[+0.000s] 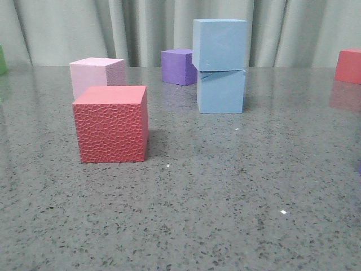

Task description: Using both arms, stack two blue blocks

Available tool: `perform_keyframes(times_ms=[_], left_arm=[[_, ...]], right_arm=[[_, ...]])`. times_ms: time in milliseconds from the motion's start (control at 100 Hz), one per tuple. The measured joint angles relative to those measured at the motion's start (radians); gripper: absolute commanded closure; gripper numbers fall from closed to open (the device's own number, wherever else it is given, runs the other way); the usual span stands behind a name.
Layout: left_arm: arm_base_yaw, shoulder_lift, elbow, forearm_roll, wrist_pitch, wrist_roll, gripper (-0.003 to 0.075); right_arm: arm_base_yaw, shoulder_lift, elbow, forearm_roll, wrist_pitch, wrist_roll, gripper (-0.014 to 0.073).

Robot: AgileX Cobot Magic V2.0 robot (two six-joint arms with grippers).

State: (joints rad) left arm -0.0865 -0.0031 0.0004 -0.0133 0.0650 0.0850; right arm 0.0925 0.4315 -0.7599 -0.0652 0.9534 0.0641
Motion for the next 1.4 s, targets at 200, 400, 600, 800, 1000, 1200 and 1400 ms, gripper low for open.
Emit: perform_keyframes(times_ms=[200,400,600,800,1000,1200,1400], left_arm=[[-0.004,0.000,0.000,0.000,-0.005,0.000,0.0739],[-0.010,0.000,0.000,0.000,-0.009,0.000,0.0739],[-0.010,0.000,0.000,0.000,-0.009,0.000,0.0739],[-0.010,0.000,0.000,0.000,-0.009,0.000,0.0739],[-0.010,0.000,0.000,0.000,-0.009,0.000,0.0739],[-0.010,0.000,0.000,0.000,-0.011,0.000,0.0739],[-0.010,0.000,0.000,0.000,-0.013,0.000,0.0739]], right_arm=[[0.000,0.000,0.000,0.000,0.000,0.000,0.0662],[0.000,0.000,0.000,0.000,0.000,0.000,0.0662],[0.000,0.000,0.000,0.000,0.000,0.000,0.0662],[0.000,0.000,0.000,0.000,0.000,0.000,0.0662],[0.000,0.000,0.000,0.000,0.000,0.000,0.0662],[0.000,0.000,0.000,0.000,0.000,0.000,0.0662],[0.000,-0.015,0.033,0.000,-0.056,0.000,0.0662]])
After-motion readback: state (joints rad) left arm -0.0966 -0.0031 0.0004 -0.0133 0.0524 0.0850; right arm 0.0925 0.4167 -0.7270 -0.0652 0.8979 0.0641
